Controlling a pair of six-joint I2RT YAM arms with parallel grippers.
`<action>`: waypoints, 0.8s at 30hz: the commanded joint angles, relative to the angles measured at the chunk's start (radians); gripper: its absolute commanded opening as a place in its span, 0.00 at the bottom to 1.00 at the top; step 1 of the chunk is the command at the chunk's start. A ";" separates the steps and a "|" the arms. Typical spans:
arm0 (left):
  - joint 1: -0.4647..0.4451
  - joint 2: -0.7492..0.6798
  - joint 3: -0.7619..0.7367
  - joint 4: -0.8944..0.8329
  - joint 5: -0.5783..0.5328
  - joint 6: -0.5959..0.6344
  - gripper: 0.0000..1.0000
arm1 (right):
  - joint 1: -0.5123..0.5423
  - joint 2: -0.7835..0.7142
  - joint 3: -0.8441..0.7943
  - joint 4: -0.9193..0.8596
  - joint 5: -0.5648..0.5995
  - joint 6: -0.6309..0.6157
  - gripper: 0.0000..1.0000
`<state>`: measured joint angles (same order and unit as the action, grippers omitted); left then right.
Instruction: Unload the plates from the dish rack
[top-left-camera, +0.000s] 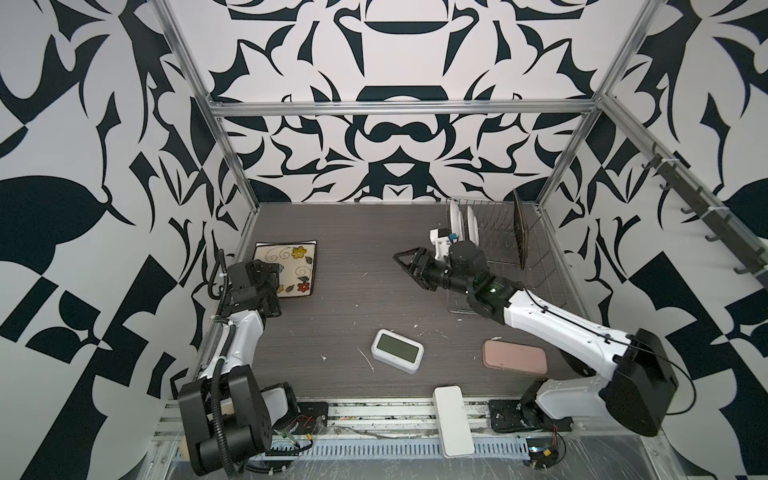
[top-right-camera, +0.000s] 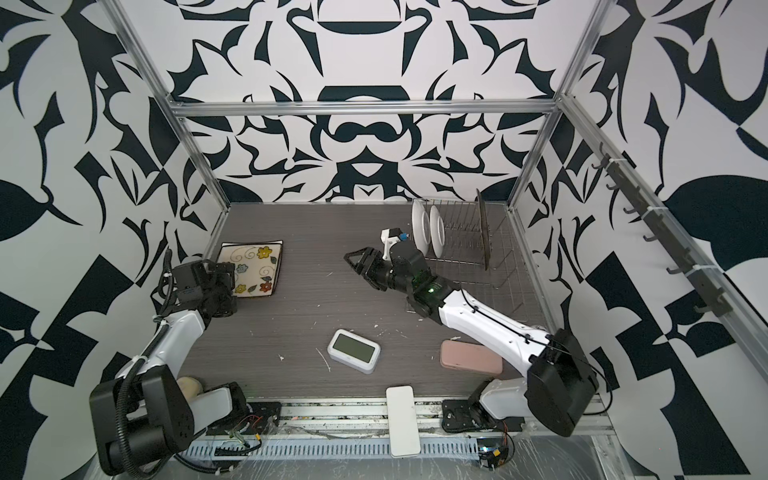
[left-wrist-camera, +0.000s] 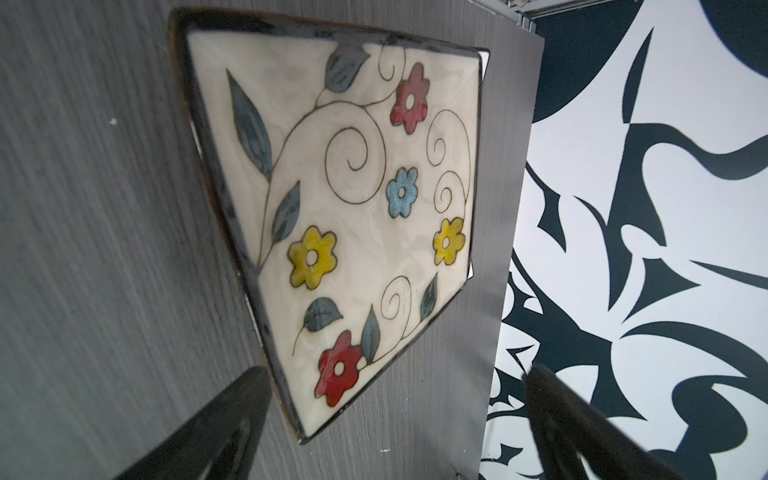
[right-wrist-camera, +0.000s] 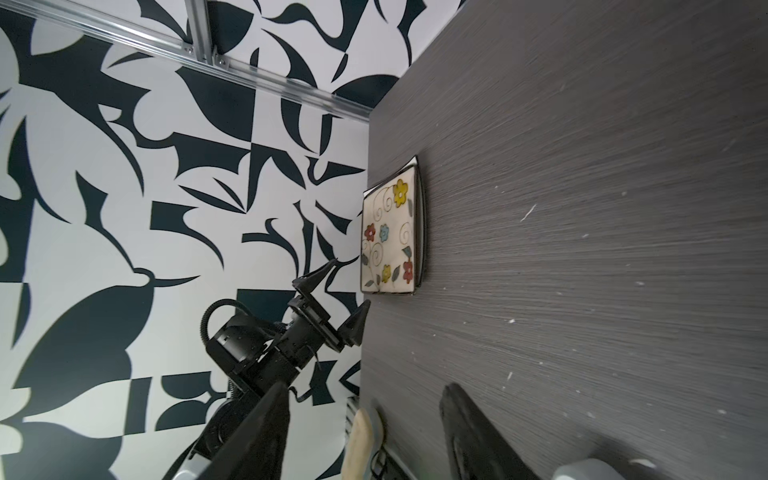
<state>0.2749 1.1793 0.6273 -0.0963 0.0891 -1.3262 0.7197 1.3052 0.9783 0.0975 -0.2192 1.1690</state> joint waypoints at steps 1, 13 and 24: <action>0.000 0.007 0.011 -0.051 0.014 0.033 0.99 | 0.001 -0.069 0.055 -0.132 0.082 -0.117 0.63; 0.000 0.217 0.173 -0.210 -0.012 0.054 0.99 | -0.032 -0.022 0.058 -0.122 0.077 -0.129 0.64; -0.008 0.352 0.259 -0.218 0.030 0.067 0.99 | -0.056 0.087 0.103 -0.079 0.034 -0.129 0.64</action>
<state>0.2733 1.5105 0.8478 -0.2790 0.0978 -1.2736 0.6704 1.3949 1.0325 -0.0380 -0.1692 1.0615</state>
